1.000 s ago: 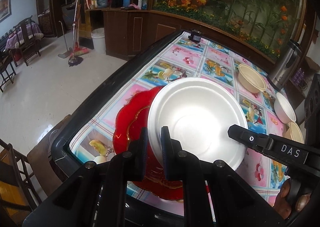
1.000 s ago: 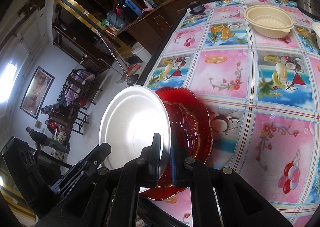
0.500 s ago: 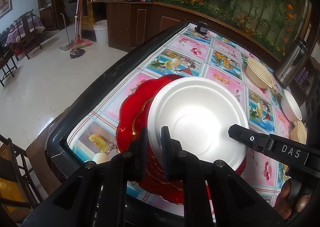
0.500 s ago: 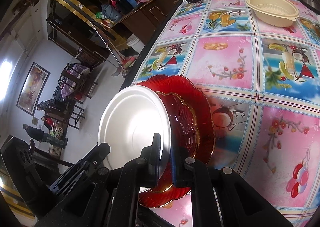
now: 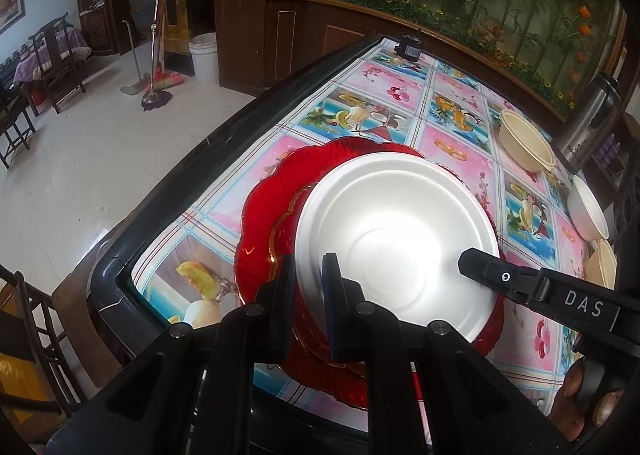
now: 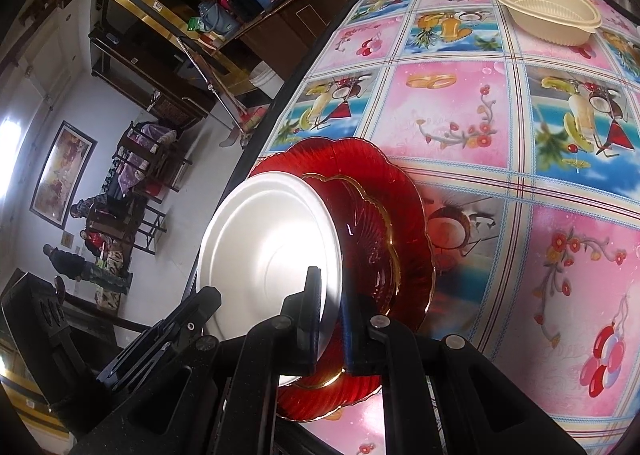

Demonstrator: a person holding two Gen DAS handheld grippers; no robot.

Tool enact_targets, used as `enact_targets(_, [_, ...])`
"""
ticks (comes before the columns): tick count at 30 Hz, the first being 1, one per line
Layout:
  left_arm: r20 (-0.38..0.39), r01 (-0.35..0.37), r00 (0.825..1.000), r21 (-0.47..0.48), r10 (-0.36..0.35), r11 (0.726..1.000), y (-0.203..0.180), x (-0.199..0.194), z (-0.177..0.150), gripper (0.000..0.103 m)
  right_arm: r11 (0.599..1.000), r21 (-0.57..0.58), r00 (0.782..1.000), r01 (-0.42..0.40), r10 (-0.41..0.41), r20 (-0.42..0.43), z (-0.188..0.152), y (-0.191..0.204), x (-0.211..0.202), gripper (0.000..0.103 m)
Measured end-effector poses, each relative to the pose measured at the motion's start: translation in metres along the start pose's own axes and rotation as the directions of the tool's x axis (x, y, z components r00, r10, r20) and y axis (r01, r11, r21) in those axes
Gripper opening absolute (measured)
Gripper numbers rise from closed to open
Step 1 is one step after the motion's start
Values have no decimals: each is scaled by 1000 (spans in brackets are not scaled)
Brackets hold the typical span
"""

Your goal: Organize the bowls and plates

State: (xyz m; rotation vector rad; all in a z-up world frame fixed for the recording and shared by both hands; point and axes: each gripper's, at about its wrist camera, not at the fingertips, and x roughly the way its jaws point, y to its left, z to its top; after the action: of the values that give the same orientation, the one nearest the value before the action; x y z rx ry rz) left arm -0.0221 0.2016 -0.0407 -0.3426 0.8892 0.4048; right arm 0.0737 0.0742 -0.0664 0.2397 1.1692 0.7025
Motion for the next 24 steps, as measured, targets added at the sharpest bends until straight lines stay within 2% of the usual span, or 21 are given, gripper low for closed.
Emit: enact_targets(24, [-12,0,1000,-4,0,1000,1,3,-2,11,1000,-13,1000,21,-21,-6,0,3,2,11])
